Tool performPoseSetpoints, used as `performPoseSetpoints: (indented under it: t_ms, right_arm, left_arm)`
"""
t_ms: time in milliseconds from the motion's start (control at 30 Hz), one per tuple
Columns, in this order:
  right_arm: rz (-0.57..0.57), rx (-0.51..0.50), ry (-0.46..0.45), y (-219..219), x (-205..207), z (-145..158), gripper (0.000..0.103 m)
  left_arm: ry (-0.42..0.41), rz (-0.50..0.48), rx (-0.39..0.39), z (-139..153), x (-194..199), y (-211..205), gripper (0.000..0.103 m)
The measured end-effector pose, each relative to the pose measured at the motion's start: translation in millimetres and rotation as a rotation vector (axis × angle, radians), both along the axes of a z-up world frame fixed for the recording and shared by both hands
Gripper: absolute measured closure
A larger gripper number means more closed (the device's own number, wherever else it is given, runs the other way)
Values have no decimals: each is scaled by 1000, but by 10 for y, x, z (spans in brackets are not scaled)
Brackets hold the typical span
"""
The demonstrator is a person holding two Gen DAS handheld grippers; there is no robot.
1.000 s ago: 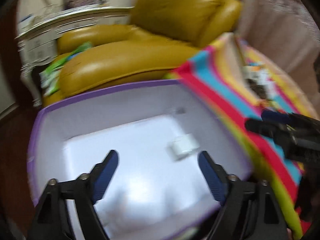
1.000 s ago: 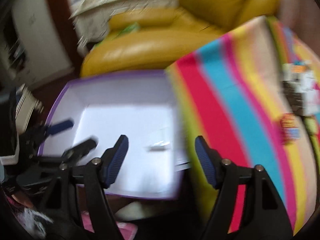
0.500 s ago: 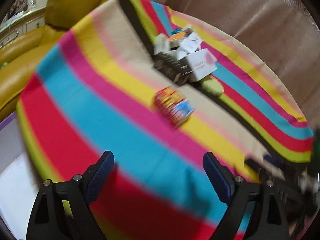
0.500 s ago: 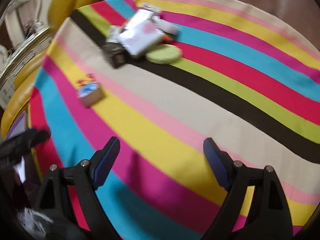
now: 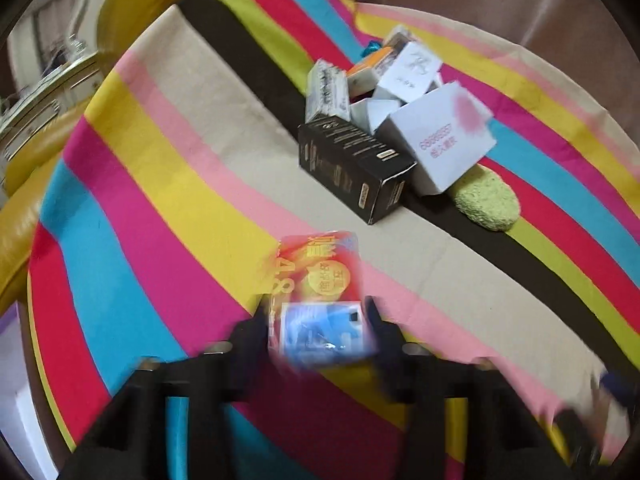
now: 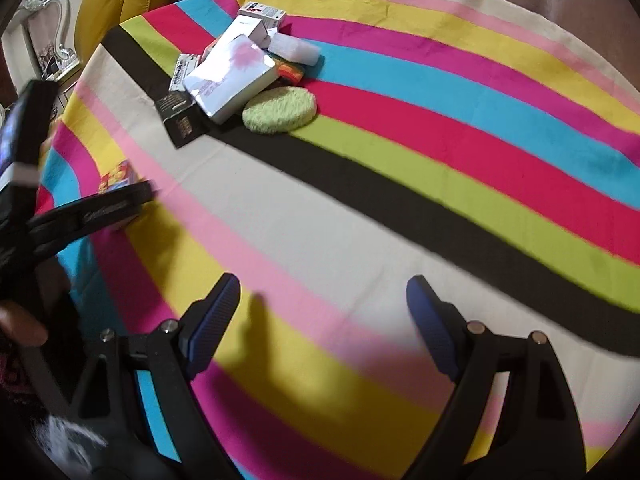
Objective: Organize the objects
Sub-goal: 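Grasp the red printed box with the left tool while the right grasps the green sponge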
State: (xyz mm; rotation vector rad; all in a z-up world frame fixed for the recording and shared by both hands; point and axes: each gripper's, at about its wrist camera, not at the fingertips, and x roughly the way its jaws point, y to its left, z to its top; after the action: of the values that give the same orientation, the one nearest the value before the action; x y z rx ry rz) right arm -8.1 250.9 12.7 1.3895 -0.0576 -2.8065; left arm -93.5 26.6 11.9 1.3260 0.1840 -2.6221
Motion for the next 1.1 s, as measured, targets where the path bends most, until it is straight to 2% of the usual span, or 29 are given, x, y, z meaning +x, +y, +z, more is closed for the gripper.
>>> performPoseSetpoints:
  t_ms: [100, 167, 300, 367, 500, 667, 733, 767, 800, 900, 1100]
  right_arm:
    - [25, 17, -6, -25, -267, -20, 16]
    - [39, 15, -23, -42, -513, -60, 16]
    - [42, 16, -40, -117, -967, -137, 14]
    - [58, 41, -40, -207, -1186, -155, 13]
    - [87, 50, -48, -353, -1577, -186, 2]
    - [108, 52, -48, -430, -1917, -203, 0]
    - [117, 52, -46, -438, -1926, -200, 2]
    - [124, 52, -32, -446, -1878, -177, 16]
    - [127, 55, -22, -454, -1811, -152, 20]
    - [125, 51, -26, -453, -1539, -145, 20]
    - [150, 51, -8, -468, -657, -132, 20]
  left_arm:
    - [35, -55, -28, -20, 40, -147, 61]
    - [60, -87, 2, -23, 78, -242, 61]
    - [81, -85, 65, -3, 148, -366, 60]
    - [77, -85, 55, 2, 178, -352, 60]
    - [68, -84, 31, -22, 137, -267, 60]
    - [67, -75, 31, -47, 51, -271, 60]
    - [68, -72, 33, -40, 70, -273, 60]
    - [68, -71, 32, -39, 72, -270, 60]
    - [67, -70, 29, -38, 75, -266, 60]
    - [66, -69, 25, -43, 60, -261, 60]
    - [60, -70, 4, -41, 58, -231, 60]
